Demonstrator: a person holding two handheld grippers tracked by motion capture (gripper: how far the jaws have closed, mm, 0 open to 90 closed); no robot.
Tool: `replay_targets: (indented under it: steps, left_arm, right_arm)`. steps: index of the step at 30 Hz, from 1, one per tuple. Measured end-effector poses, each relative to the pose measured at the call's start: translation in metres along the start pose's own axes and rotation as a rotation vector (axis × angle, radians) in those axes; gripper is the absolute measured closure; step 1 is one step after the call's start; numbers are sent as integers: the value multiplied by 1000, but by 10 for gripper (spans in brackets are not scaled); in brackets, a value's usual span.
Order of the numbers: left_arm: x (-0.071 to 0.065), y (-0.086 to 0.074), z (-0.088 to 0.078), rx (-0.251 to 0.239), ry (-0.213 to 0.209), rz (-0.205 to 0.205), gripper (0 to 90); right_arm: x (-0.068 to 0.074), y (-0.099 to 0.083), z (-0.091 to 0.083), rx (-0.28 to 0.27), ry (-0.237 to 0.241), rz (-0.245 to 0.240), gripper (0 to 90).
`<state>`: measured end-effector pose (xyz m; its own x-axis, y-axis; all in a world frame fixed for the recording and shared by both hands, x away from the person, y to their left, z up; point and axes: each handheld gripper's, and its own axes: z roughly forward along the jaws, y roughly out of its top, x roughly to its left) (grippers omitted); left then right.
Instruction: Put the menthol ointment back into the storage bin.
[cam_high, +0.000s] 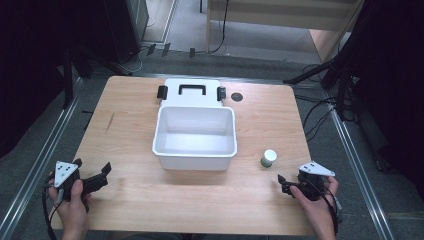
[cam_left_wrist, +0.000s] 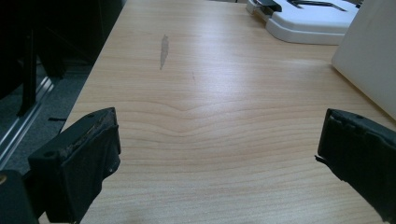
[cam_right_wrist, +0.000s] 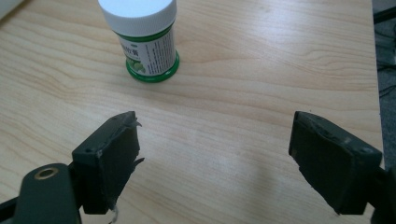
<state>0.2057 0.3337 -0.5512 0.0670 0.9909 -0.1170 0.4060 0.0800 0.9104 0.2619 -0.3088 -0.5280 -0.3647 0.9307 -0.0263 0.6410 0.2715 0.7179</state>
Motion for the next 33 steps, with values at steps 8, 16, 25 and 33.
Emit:
replay_targets:
  steps: [8, 16, 25, 33]
  left_arm:
    - [0, 0, 1, 0, -16, -1, 0]
    - [1, 0, 0, -2, -22, -9, 0]
    - [2, 0, 1, 2, -31, -12, 0]
    - [2, 1, 1, 1, -32, -18, 0]
  right_arm:
    - [2, 26, -9, 177, 18, -107, 197]
    - [11, 49, 4, 468, 81, -259, 190]
    - [21, 73, 14, 633, 116, -367, 196]
    - [30, 105, 20, 705, 111, -409, 154]
